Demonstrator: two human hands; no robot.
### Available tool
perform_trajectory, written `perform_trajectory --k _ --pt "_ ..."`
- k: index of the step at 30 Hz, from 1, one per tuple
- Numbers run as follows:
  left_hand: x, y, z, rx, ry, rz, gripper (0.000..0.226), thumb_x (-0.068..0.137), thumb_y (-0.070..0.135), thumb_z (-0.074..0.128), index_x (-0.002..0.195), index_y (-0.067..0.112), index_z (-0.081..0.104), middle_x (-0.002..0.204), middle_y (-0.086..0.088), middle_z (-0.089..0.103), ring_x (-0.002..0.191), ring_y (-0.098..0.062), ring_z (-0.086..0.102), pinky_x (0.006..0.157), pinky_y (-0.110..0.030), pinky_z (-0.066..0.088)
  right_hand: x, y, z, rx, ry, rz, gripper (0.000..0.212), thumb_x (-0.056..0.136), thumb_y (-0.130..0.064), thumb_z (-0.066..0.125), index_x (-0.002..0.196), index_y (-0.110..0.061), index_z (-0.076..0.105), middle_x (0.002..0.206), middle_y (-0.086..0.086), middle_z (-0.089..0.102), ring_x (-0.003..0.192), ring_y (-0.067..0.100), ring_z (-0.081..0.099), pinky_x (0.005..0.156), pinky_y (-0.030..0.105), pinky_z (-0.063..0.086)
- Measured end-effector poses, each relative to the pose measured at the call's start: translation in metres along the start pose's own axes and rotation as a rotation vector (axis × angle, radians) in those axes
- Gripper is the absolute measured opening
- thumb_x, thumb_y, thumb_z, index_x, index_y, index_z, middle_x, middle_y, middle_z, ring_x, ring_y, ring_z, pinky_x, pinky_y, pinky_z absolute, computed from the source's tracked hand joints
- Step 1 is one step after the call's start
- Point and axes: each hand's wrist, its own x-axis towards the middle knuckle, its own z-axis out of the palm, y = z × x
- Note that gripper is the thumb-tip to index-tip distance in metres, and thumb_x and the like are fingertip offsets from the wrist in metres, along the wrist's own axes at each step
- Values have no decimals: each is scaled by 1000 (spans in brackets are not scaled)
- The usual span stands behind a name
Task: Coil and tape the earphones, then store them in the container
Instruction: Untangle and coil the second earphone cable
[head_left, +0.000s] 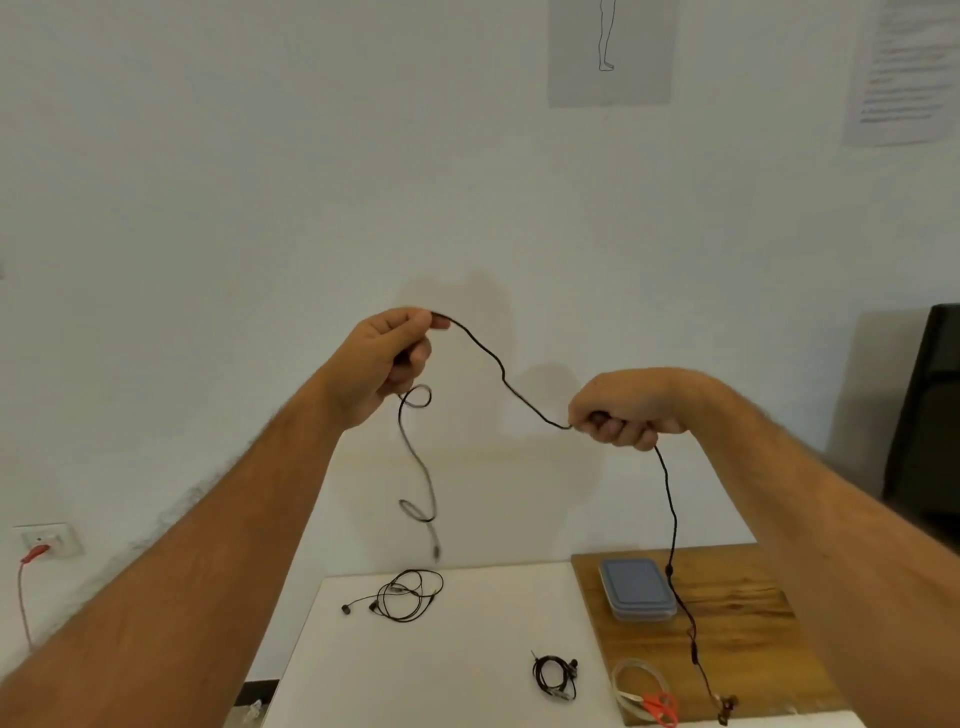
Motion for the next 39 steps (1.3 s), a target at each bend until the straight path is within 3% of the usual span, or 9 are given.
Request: perform_trajectory --k 6,12,15,18,20,23,29,33,39 --pt "12 25 14 190 -15 36 24 101 22 48 93 15 70 53 7 43 47 -11 24 44 -24 13 1 5 12 214 -142 -223 38 102 -21 32 104 0 65 69 11 52 59 25 57 74 40 54" --pt "19 30 48 264 -29 47 23 99 26 51 94 15 72 57 5 47 43 -6 31 39 -16 24 -3 -24 21 548 -277 -514 103 77 -86 14 106 -1 63 116 31 61 115 45 57 111 60 29" --pt "22 32 51 308 -19 39 24 98 28 53 92 18 73 57 7 48 43 -6 33 40 -17 24 -13 -35 21 599 -129 -638 76 88 -73 27 87 -6 62 104 23 68 109 40 64 106 56 37" --pt "19 31 46 349 -70 9 23 98 28 53 92 19 73 60 6 48 45 -6 32 41 -17 25 -18 -44 17 598 123 -619 26 92 -34 62 76 -15 53 60 1 51 50 17 52 72 42 56" --pt "15 28 42 397 -95 -15 23 98 29 55 92 17 73 59 6 47 47 -7 33 43 -18 26 -17 -44 8 459 339 -551 22 90 -23 68 74 -17 54 52 -6 36 44 11 26 43 22 32" --pt "8 21 34 466 -104 -60 24 96 32 58 88 16 74 56 10 46 50 -8 34 46 -19 28 -22 -41 -5 381 500 -575 15 89 -18 68 78 -11 60 45 -8 31 40 10 19 40 18 16" --pt "-7 3 -4 523 -71 -192 26 97 32 57 87 13 72 54 9 44 50 -9 33 45 -18 29 -34 -31 -19 587 743 -514 23 96 -18 53 73 -14 52 46 -6 30 39 11 21 40 20 22" --pt "-14 0 -20 491 -36 -195 27 99 30 53 91 12 72 55 8 42 51 -9 33 43 -18 26 -34 -21 -15 700 638 -383 27 93 -16 45 66 -16 42 49 -1 39 39 15 34 45 26 41" --pt "-13 28 -30 606 33 -112 17 92 28 64 88 16 76 58 8 49 50 -5 38 48 -17 29 -31 4 -12 623 523 -236 27 89 -17 41 62 -19 34 52 -2 33 42 12 20 40 23 23"
